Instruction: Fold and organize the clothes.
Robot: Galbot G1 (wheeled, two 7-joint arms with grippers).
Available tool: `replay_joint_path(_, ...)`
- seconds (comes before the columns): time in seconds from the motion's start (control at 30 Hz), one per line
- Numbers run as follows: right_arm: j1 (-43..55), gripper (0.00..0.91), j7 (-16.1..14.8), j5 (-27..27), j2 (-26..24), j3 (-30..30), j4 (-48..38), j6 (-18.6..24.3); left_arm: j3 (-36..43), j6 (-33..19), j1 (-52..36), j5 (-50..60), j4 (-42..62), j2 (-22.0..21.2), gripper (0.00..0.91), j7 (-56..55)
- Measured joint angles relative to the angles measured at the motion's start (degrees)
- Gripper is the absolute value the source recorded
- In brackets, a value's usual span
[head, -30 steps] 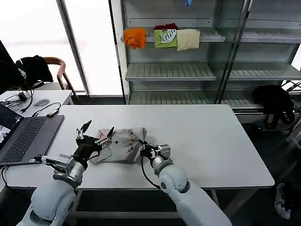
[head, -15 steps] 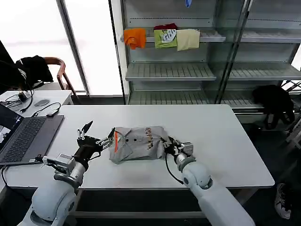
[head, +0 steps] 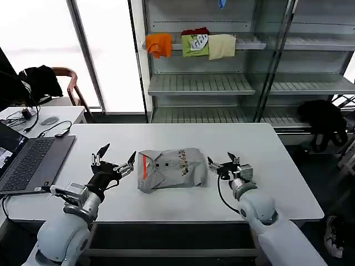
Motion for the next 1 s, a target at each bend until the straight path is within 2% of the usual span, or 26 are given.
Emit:
replay_joint_path(0.3, -9.32, 0.907, -1.23, -1.53, -4.14, 8.66, 8.99, 6.69, 0.32, -1.13, 1.58, -1.24, -0.47, -0.34, 0.907, -0.14)
replay_joint_path(0.47, -17.46, 0.907, -0.39, -3.22, -4.7, 14.64, 12.36, 12.76, -0.22, -3.03, 3.43, -1.95, 0.56, -0.53, 0.907, -0.74)
replay_joint_path(0.73, -31.32, 0.907, 1.54, -5.87, -4.83, 23.09, 15.87, 23.96, -3.04, -8.88, 7.94, -4.1, 3.94, 0.12, 0.907, -0.6)
replay_joint_path(1.0, -40.34, 0.907, 1.97, -8.48, -4.2, 26.47, 17.69, 32.31, -6.05, -15.24, 12.97, -5.4, 6.13, -0.08, 0.907, 0.3)
